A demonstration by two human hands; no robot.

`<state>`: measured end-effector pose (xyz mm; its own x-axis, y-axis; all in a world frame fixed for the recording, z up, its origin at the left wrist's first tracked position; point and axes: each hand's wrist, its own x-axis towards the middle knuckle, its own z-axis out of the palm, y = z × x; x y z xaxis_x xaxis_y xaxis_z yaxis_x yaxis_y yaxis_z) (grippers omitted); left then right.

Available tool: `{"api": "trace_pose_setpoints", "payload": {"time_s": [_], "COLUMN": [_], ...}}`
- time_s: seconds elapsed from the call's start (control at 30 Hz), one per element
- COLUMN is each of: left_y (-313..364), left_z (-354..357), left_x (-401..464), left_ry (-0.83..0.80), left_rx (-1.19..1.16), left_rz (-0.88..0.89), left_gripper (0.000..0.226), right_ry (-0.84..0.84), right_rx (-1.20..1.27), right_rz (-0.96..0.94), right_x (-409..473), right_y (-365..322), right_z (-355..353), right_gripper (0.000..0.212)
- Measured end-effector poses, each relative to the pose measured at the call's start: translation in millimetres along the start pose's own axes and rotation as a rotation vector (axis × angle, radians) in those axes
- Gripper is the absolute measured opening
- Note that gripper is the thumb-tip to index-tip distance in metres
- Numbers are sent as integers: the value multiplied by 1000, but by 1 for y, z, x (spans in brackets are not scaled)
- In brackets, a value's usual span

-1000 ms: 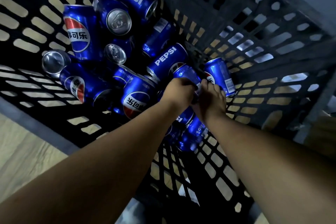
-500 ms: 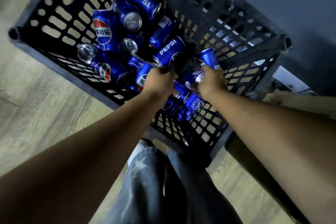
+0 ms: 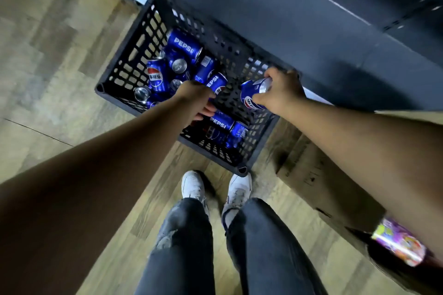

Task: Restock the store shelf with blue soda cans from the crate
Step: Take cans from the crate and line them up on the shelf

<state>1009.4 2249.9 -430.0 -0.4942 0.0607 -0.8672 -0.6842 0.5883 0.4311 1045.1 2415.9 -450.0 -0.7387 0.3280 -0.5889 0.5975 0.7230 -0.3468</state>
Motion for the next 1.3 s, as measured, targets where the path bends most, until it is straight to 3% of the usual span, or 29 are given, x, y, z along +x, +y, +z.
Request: {"api": "trace_pose_setpoints", "payload": {"time_s": [0.2, 0.3, 0.43, 0.7, 0.93, 1.1, 1.3], "left_y": [52, 68, 82, 93, 110, 129, 156], "left_z": [-5, -11, -18, -60, -104, -121, -134], "left_x": [-83, -117, -164, -233, -294, -351, -404], "left_ry": [-66, -88, -128, -197, -307, -531, -684], "left_rx": [-49, -163, -312, -200, -422, -529, -705], "left_rz": [7, -17, -65, 0, 69, 55, 196], "left_gripper": [27, 35, 27, 35, 69, 77, 82], "right_ry": [31, 13, 31, 15, 61, 136, 292], "right_rx": [33, 48, 75, 174, 147, 107, 0], "right_rz": [-11, -27, -42, -91, -160, -200, -308], "right_x": [-55, -85, -125, -196, -265, -319, -372], "right_y": [-35, -53, -79, -140, -203, -245, -281], "right_z": [-82, -119, -158, -219, -283, -327, -364], "right_gripper": [47, 40, 38, 26, 19, 35, 33]}}
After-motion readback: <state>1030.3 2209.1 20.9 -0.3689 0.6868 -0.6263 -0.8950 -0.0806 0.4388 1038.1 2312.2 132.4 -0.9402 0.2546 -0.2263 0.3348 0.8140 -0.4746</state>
